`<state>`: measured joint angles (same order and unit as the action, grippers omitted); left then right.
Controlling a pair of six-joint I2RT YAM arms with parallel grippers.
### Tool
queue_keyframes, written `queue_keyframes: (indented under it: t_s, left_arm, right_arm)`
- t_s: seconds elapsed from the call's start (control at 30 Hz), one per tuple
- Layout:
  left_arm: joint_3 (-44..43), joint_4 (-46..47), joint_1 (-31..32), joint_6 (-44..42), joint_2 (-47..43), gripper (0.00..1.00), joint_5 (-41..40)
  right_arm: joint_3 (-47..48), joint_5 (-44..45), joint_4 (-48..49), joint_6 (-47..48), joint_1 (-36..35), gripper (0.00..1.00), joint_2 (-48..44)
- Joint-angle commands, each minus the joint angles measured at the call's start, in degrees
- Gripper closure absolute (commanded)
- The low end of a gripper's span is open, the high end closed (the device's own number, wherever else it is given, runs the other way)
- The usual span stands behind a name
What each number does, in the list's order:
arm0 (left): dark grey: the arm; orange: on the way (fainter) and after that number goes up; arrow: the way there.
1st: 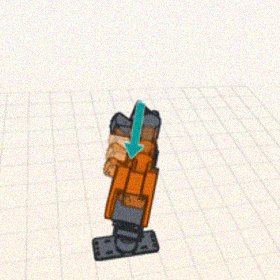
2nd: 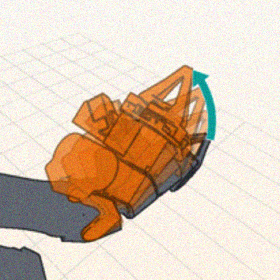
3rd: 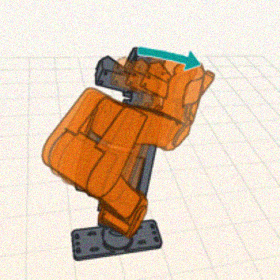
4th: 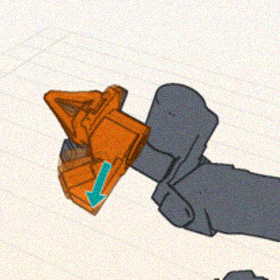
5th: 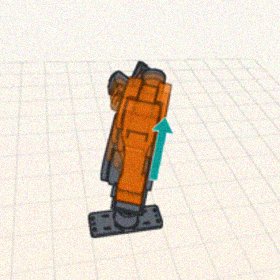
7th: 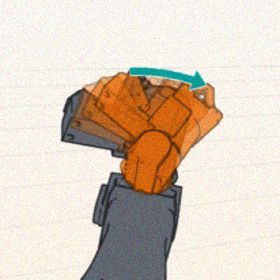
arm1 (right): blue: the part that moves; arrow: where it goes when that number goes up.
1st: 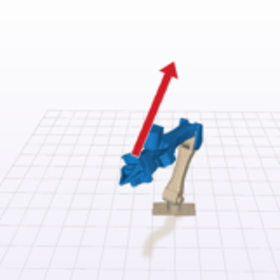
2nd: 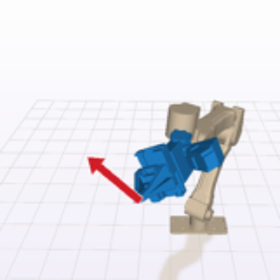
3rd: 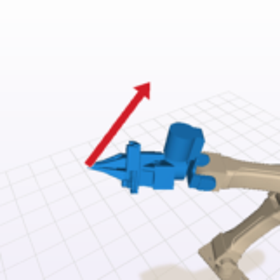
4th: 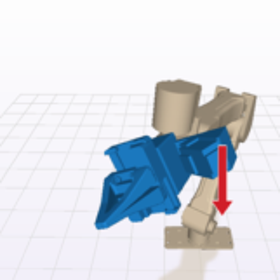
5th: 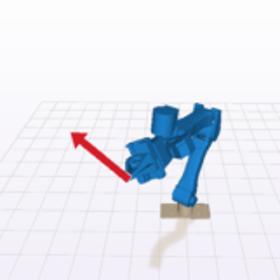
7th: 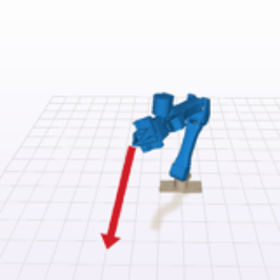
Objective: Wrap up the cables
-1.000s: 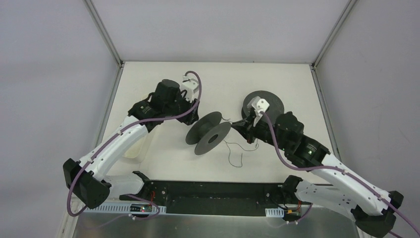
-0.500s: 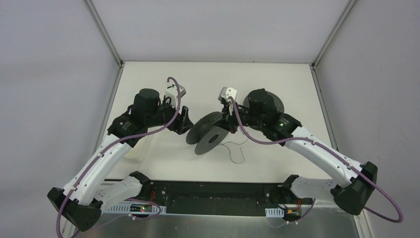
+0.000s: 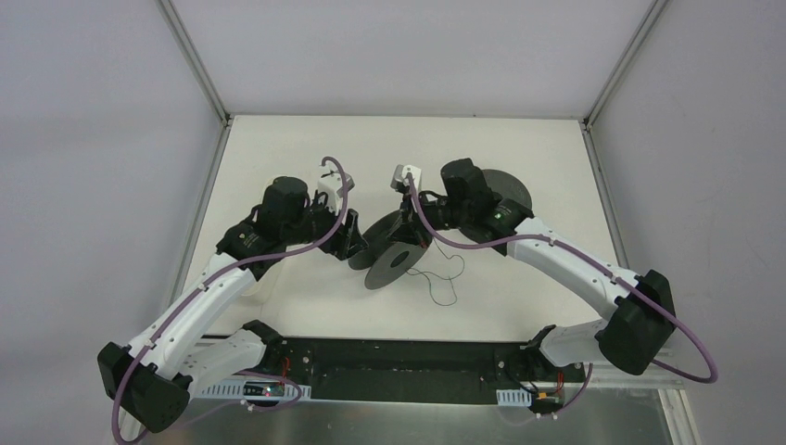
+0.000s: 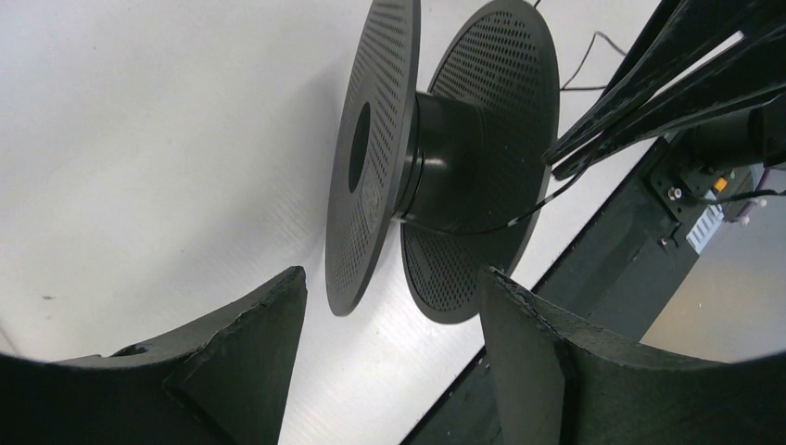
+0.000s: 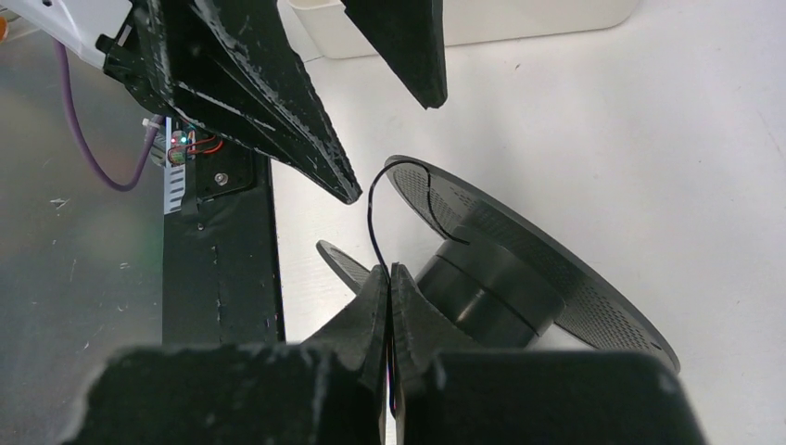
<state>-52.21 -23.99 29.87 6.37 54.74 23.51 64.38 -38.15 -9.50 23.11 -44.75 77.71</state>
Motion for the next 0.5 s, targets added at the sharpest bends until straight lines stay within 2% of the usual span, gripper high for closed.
queue_keyframes:
  t_s: [0.0,0.47]
  left_arm:
    - [2.35,9.61,-0.68,3.39,0.54,0.34,-0.38]
    - [4.52,14.08,-0.68,4.19,5.94,0.43,-1.69]
  right_arm:
    - [0.44,-3.44,5.22,-0.78,0.92,1.00,-0.34]
    - [-1.92,-5.73,6.87,-2.19,3.09,1.00,0.17]
